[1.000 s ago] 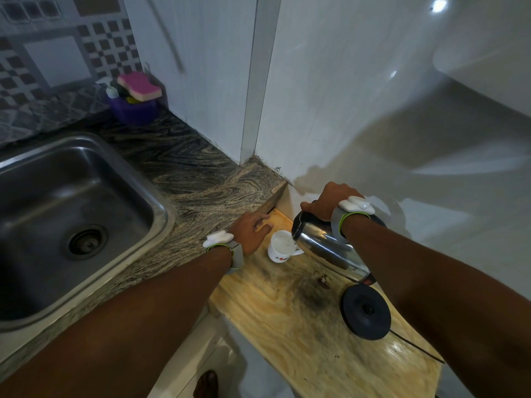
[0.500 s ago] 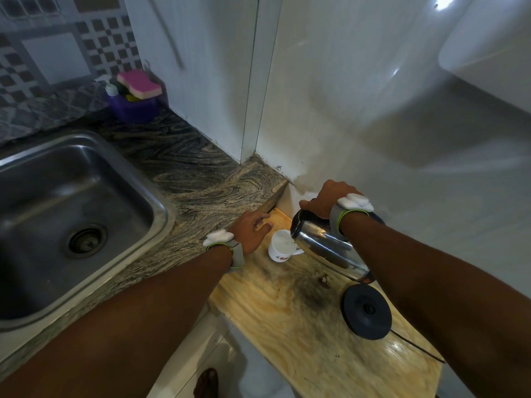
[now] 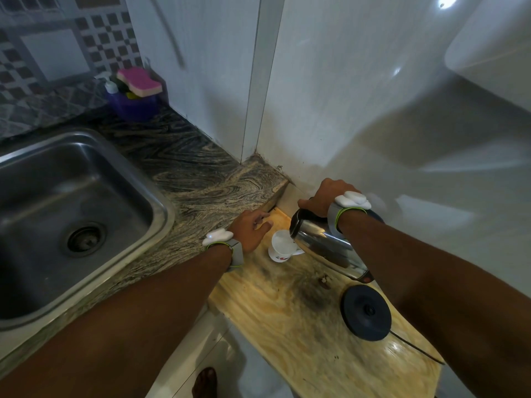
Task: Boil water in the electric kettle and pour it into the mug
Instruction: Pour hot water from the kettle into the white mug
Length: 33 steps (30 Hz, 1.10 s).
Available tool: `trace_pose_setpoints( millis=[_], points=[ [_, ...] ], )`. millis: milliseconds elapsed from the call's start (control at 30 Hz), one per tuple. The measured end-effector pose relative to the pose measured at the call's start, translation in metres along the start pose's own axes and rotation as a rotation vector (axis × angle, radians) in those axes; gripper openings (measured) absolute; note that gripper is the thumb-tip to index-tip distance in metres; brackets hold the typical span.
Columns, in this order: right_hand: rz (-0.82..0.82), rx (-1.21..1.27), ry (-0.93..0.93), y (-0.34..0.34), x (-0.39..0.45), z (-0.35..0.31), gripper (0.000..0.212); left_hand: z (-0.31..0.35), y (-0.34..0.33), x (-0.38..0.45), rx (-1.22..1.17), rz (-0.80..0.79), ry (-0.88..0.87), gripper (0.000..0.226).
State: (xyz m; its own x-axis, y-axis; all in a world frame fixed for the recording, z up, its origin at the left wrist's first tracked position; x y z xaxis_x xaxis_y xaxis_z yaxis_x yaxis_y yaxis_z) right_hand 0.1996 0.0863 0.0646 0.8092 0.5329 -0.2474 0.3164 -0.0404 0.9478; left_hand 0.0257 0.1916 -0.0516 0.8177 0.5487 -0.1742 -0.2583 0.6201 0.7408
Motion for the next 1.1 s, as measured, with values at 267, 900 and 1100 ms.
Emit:
trace_pose_setpoints(
  millis=[267,900,1100],
  points=[
    [-0.003,-0.012,0.022,0.0014,0.0012,-0.0061,0.055,-0.0005,-0.0013,0.0022,0.007,-0.013,-0.008,0.036],
    [0.016,-0.005,0.022,0.0026,0.0027,-0.0059,0.055,0.0002,-0.0030,-0.0003,-0.008,-0.020,0.002,0.036],
    [0.017,-0.009,0.020,0.0024,0.0045,-0.0066,0.055,0.0011,-0.0019,-0.0020,-0.021,-0.009,0.002,0.035]
  ],
)
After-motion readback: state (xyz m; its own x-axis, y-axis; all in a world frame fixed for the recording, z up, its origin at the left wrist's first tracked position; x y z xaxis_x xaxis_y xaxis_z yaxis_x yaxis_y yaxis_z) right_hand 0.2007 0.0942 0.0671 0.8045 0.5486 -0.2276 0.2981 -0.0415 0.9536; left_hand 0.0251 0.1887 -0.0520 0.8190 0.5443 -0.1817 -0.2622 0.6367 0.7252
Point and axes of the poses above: each hand's wrist, its own x-axis towards the middle knuckle, its own y-axis out of the back of the hand, z = x × y, the point moved 7 cm from there along x, towards the middle knuckle, and after that the axes turned 15 degrees about x, right-handed, at the moved point
